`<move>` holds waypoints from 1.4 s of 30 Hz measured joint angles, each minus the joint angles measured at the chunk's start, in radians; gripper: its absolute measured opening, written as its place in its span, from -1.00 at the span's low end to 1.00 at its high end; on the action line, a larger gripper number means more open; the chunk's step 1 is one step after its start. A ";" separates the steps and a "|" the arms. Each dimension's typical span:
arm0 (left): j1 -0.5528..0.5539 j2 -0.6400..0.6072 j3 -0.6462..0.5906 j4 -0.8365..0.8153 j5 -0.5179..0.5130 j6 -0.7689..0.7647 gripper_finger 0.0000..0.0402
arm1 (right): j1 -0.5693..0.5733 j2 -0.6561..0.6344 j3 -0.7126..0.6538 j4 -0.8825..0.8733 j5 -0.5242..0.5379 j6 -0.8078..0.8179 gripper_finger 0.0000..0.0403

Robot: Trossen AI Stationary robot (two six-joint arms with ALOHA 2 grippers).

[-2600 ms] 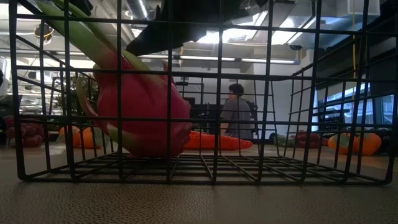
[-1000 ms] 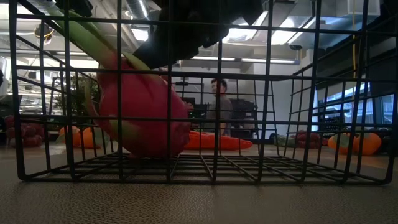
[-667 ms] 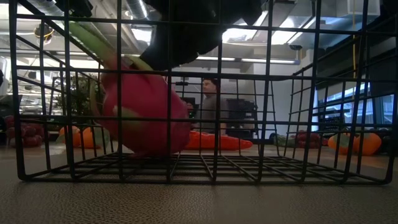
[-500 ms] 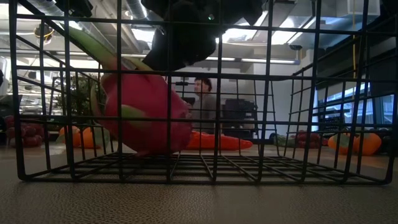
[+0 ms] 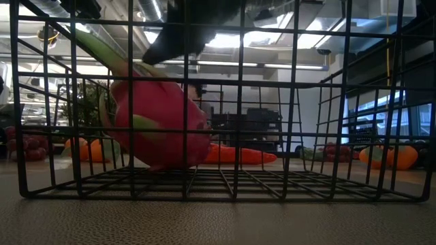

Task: Build produce basket
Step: Put the eggplant into the black wire basket

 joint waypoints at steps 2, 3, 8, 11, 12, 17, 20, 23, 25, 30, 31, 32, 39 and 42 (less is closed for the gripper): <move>0.000 0.000 0.000 0.000 -0.021 -0.010 -1.00 | 0.000 0.000 0.054 -0.087 0.001 0.046 -1.00; 0.000 0.000 0.000 -0.002 -0.038 -0.023 -1.00 | -0.001 0.000 0.083 -0.123 0.002 0.073 -1.00; 0.000 0.000 0.000 -0.024 -0.106 -0.077 -1.00 | -0.003 -0.001 0.247 -0.297 0.084 0.178 -1.00; 0.000 0.000 0.000 -0.045 -0.127 -0.130 -1.00 | -0.003 0.000 0.341 -0.444 0.195 0.238 -1.00; 0.000 0.000 0.000 -0.052 -0.131 -0.148 -1.00 | -0.004 0.000 0.372 -0.488 0.224 0.264 -1.00; 0.000 0.000 0.000 -0.058 -0.132 -0.203 -1.00 | -0.019 0.000 0.510 -0.712 0.278 0.416 -1.00; 0.000 0.000 0.000 -0.058 -0.132 -0.221 -1.00 | -0.034 0.000 0.593 -0.881 0.310 0.553 -1.00; 0.000 0.000 0.000 -0.058 -0.135 -0.264 -1.00 | -0.059 0.000 0.669 -1.069 0.313 0.739 -1.00; 0.000 0.000 0.000 -0.058 -0.151 -0.297 -1.00 | -0.073 -0.006 0.685 -1.193 0.329 0.855 -1.00; 0.000 0.000 0.000 -0.059 -0.172 -0.346 -1.00 | -0.102 -0.063 0.596 -1.213 0.270 0.950 -1.00; 0.000 0.003 0.000 -0.059 -0.182 -0.357 -1.00 | -0.106 -0.070 0.587 -1.215 0.254 0.950 -1.00; 0.000 0.006 0.000 -0.060 -0.191 -0.366 -1.00 | -0.109 -0.076 0.572 -1.216 0.248 0.945 -1.00; 0.002 0.026 0.000 -0.161 -0.238 -0.526 -1.00 | -0.111 -0.214 0.398 -1.217 0.196 0.887 -1.00; 0.002 0.029 -0.011 -0.184 -0.255 -0.602 -1.00 | -0.112 -0.333 0.232 -1.214 0.236 0.942 -1.00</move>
